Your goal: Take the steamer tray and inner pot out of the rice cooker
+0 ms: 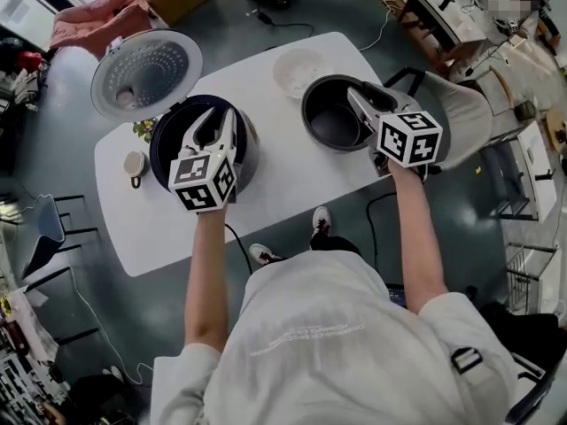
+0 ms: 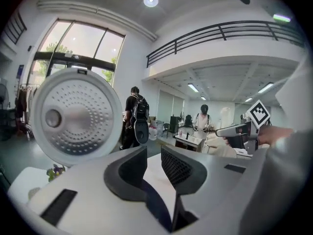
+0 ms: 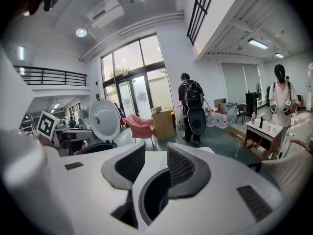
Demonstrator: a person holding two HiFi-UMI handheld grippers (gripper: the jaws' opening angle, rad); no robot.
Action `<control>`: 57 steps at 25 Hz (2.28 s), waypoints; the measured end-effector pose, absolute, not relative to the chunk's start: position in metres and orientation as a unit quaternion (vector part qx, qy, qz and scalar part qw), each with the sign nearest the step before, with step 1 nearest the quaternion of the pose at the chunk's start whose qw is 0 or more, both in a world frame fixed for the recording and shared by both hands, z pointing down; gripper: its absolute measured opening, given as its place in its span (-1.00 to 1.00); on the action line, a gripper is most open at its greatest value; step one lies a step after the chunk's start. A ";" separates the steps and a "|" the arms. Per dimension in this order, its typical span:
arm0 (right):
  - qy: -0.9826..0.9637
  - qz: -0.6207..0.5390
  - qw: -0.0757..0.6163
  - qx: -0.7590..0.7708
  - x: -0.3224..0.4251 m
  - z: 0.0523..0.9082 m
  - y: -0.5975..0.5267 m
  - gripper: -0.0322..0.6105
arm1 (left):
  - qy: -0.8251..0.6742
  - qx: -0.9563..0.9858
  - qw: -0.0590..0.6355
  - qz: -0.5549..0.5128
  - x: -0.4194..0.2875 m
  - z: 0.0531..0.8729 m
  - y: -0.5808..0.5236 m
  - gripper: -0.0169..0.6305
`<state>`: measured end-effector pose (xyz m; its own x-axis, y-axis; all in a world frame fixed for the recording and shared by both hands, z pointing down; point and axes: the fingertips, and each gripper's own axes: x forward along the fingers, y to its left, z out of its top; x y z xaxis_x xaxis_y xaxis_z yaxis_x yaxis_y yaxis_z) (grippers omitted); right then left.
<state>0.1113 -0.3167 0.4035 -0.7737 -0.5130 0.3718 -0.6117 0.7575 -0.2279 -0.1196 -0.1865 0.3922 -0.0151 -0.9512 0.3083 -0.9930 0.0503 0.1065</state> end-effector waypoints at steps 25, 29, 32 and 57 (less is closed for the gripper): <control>-0.979 0.021 0.111 0.172 -0.044 0.312 -0.233 -0.80 | -0.779 0.615 0.022 0.120 -0.236 0.310 -0.069 -0.90; -0.982 -0.008 0.104 0.156 -0.051 0.297 -0.218 -0.82 | -0.776 0.617 0.004 0.128 -0.234 0.298 -0.062 -0.91; -0.983 -0.030 0.101 0.149 -0.053 0.289 -0.211 -0.82 | -0.776 0.618 -0.008 0.128 -0.228 0.290 -0.059 -0.91; -0.984 -0.049 0.122 0.123 -0.055 0.294 -0.196 -0.82 | -0.764 0.634 -0.015 0.117 -0.212 0.281 -0.060 -0.91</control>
